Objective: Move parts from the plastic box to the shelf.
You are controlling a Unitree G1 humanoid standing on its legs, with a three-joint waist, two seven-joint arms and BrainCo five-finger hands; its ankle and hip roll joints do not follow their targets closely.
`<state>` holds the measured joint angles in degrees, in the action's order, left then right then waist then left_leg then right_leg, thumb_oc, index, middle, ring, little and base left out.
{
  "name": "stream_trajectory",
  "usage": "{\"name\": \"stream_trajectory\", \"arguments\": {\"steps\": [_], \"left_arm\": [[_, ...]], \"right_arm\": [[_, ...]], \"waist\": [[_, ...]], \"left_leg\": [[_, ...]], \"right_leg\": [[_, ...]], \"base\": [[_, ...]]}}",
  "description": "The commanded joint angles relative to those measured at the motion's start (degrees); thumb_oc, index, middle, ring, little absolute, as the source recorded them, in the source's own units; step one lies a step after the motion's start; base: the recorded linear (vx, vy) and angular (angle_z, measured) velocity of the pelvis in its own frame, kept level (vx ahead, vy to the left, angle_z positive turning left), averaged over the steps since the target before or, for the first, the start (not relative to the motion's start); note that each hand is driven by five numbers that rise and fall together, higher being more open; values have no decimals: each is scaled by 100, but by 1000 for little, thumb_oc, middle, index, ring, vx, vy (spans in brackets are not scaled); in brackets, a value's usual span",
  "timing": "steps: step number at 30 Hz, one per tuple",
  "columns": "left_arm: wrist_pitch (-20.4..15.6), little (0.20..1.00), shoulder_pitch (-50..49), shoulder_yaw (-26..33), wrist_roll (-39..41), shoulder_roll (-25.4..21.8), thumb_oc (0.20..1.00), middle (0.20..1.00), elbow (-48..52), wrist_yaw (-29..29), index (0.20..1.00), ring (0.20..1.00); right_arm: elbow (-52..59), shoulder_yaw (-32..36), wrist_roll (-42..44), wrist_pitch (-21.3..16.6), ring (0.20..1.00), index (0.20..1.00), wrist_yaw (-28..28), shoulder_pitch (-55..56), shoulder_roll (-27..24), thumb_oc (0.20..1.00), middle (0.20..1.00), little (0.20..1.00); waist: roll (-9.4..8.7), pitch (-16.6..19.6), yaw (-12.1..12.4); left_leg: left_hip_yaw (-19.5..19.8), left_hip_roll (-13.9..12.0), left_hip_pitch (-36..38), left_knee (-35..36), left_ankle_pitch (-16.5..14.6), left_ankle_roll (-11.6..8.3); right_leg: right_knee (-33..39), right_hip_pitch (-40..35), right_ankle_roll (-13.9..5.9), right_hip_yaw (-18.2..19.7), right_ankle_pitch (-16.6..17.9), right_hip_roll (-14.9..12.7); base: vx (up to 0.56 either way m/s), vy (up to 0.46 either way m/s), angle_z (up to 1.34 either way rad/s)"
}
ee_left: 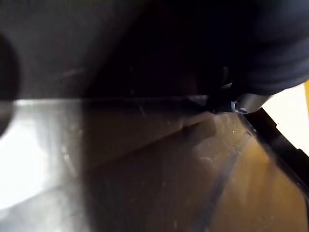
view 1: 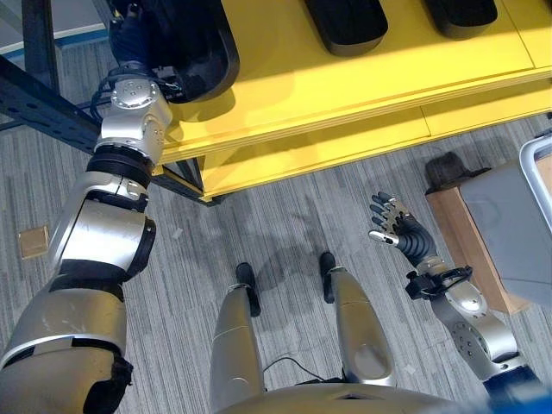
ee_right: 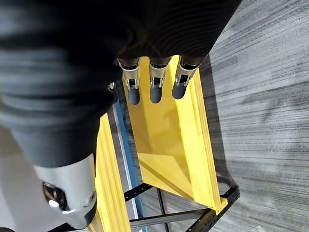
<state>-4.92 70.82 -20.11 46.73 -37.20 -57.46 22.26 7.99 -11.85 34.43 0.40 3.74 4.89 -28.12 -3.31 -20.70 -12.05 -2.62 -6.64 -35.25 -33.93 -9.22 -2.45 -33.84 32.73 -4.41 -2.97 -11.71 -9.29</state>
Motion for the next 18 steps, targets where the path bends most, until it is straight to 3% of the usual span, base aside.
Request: {"name": "stream_trajectory", "arguments": {"steps": [1, 18], "left_arm": [[-300, 200, 220, 370, 367, 2, 200, 200, -112, -140, 200, 200], [-204, 200, 328, 481, 388, -274, 200, 200, -451, -180, 200, 200]], "right_arm": [[190, 199, 151, -193, 1000, 1000, -29, 266, -73, 1000, 1000, 1000], [145, 301, 244, -149, 1000, 1000, -8, 358, -61, 1000, 1000, 1000]], "waist": [[68, 465, -62], [-9, 536, -134]], "left_leg": [[172, -411, 261, 26, -220, -297], [-24, -513, 465, 331, -133, -308]], "right_leg": [[368, -435, -511, -21, 61, -457], [948, -554, -595, 137, 341, -268]], "base": [[34, 18, -1], [24, 12, -8]]}}
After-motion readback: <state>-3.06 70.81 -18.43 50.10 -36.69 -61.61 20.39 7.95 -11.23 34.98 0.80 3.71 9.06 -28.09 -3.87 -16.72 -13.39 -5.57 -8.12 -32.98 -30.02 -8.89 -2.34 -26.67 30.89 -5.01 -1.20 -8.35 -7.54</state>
